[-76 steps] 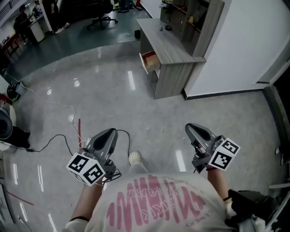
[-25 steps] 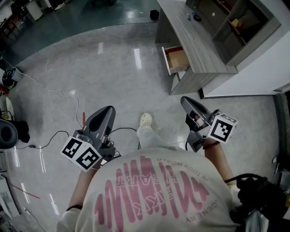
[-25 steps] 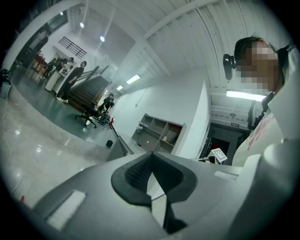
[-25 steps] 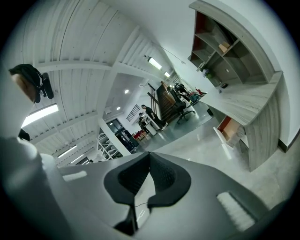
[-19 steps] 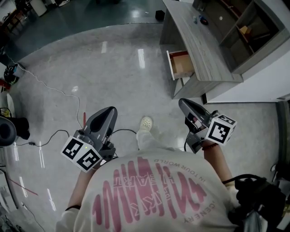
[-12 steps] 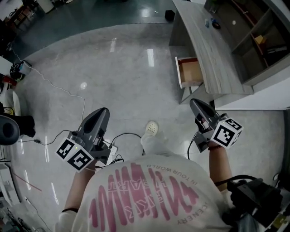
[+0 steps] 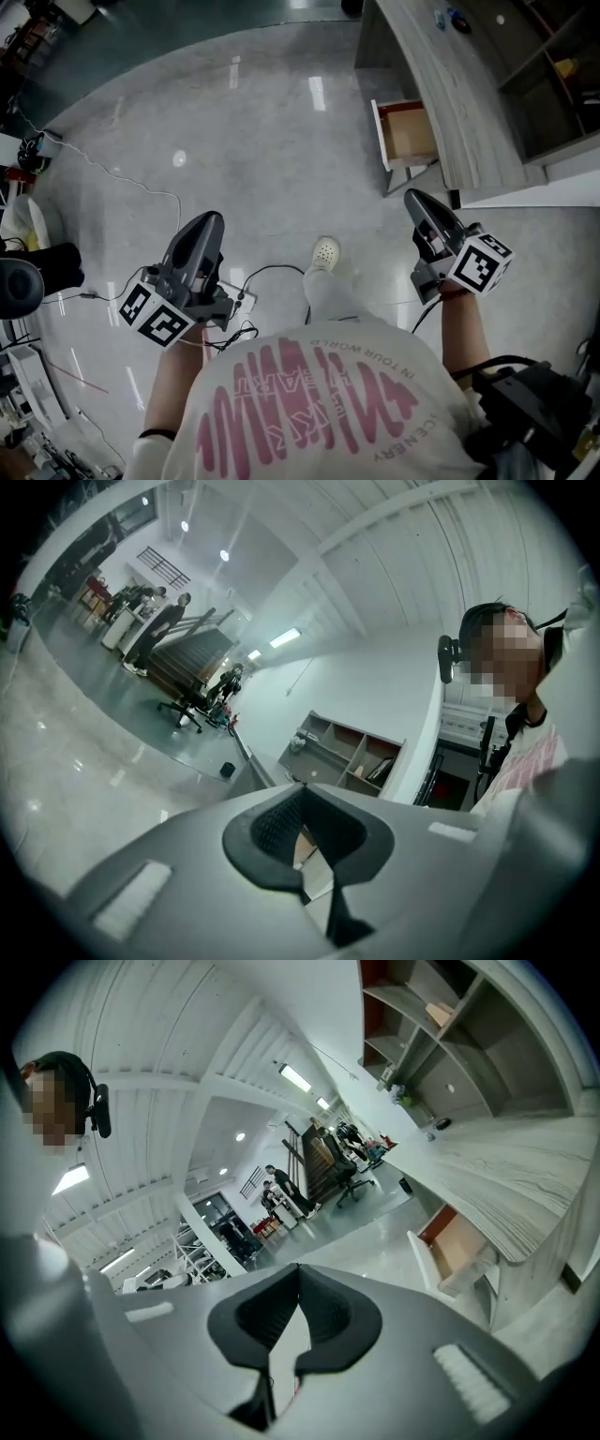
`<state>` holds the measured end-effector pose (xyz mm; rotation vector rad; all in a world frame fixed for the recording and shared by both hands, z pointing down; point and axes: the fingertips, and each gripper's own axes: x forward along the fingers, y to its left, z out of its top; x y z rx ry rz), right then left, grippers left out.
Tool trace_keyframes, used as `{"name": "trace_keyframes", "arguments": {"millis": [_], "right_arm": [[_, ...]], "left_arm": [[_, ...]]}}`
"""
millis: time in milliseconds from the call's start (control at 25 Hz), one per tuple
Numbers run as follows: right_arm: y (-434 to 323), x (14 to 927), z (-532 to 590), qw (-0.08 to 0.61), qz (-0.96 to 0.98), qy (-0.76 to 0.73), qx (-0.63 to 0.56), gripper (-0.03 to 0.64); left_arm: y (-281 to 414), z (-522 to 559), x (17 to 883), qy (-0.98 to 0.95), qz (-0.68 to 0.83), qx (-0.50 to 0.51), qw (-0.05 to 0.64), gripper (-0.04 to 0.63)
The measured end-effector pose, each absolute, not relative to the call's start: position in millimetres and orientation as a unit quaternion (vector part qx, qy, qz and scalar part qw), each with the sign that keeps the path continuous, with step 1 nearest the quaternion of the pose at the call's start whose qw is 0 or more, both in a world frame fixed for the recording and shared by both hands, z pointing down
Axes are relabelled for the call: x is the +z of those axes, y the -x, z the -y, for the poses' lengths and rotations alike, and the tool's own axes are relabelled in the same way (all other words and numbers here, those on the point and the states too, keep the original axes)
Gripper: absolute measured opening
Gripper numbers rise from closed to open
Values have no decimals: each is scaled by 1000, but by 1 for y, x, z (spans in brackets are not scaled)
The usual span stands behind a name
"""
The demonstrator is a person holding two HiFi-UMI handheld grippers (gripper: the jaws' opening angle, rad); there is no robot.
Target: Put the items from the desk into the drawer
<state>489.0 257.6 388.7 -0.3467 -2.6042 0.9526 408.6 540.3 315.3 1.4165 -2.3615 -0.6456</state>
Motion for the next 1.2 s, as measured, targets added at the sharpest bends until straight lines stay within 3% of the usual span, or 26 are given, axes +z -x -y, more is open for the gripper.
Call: {"name": "trace_keyframes", "arguments": {"millis": [360, 720, 1200], "right_arm": [[-433, 383, -231, 187, 921, 112, 323, 6], [-366, 344, -204, 173, 931, 123, 297, 6], [-329, 332, -211, 143, 932, 115, 314, 6]], "left_arm": [[-338, -498, 330, -502, 817, -220, 178, 18], [-267, -459, 289, -518, 816, -216, 137, 18], [-212, -441, 298, -539, 804, -198, 153, 18]]}}
